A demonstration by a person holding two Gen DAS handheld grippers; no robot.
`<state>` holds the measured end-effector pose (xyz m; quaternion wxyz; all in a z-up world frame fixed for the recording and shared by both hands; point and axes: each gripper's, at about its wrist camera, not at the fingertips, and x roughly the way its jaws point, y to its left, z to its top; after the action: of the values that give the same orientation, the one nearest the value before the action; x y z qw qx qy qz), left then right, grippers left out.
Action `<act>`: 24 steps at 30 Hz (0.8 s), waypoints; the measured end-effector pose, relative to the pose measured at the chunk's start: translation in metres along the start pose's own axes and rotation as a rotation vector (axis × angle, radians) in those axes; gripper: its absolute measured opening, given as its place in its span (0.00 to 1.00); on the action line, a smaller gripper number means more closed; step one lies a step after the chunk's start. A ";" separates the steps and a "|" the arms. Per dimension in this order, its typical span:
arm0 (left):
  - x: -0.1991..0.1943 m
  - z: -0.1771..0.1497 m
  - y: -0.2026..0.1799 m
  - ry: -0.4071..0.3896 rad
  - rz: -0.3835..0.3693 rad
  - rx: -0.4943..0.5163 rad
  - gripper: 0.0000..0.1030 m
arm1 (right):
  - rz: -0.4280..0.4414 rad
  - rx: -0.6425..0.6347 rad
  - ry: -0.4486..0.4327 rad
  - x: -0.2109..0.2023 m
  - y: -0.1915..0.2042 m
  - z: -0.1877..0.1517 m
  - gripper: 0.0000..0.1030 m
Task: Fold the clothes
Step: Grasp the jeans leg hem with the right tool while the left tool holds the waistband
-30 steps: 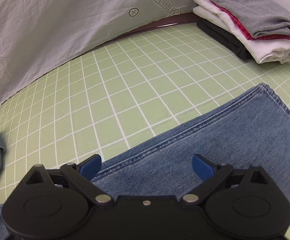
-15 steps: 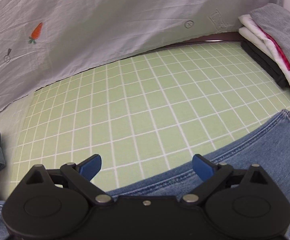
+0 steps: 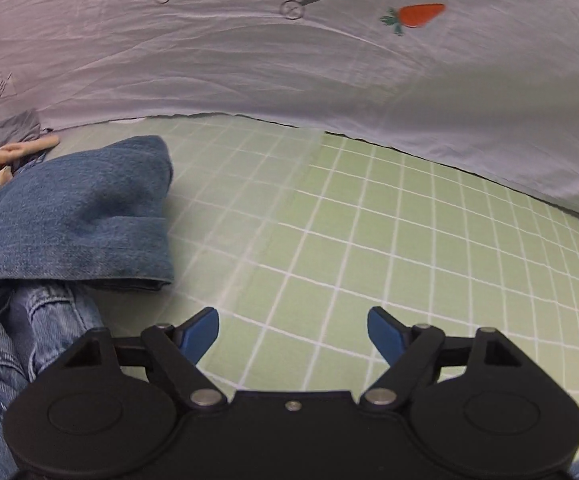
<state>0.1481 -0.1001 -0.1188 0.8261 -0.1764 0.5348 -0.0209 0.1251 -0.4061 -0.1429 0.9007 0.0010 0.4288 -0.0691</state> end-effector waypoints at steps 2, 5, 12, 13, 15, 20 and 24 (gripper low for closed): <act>0.007 0.005 0.007 0.028 -0.024 -0.032 0.20 | 0.027 -0.059 0.012 0.009 0.016 0.011 0.69; 0.013 0.008 0.015 0.056 -0.056 -0.082 0.21 | 0.071 -0.116 0.026 0.022 0.032 0.022 0.53; 0.021 0.012 0.023 0.089 -0.079 -0.115 0.23 | 0.138 -0.257 0.021 0.026 0.052 0.034 0.49; 0.021 0.012 0.023 0.090 -0.081 -0.115 0.23 | 0.136 -0.264 0.017 0.027 0.053 0.035 0.49; 0.022 0.013 0.023 0.093 -0.082 -0.115 0.23 | 0.125 -0.251 0.006 0.031 0.052 0.036 0.46; 0.022 0.012 0.024 0.089 -0.080 -0.117 0.24 | 0.129 -0.128 -0.068 0.037 0.049 0.043 0.08; 0.017 0.012 0.022 0.072 -0.072 -0.122 0.24 | 0.070 -0.044 -0.133 0.028 0.044 0.048 0.06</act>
<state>0.1627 -0.0804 -0.1361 0.7928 -0.2447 0.5577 -0.0243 0.1854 -0.3689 -0.1370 0.9290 -0.0082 0.3689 -0.0279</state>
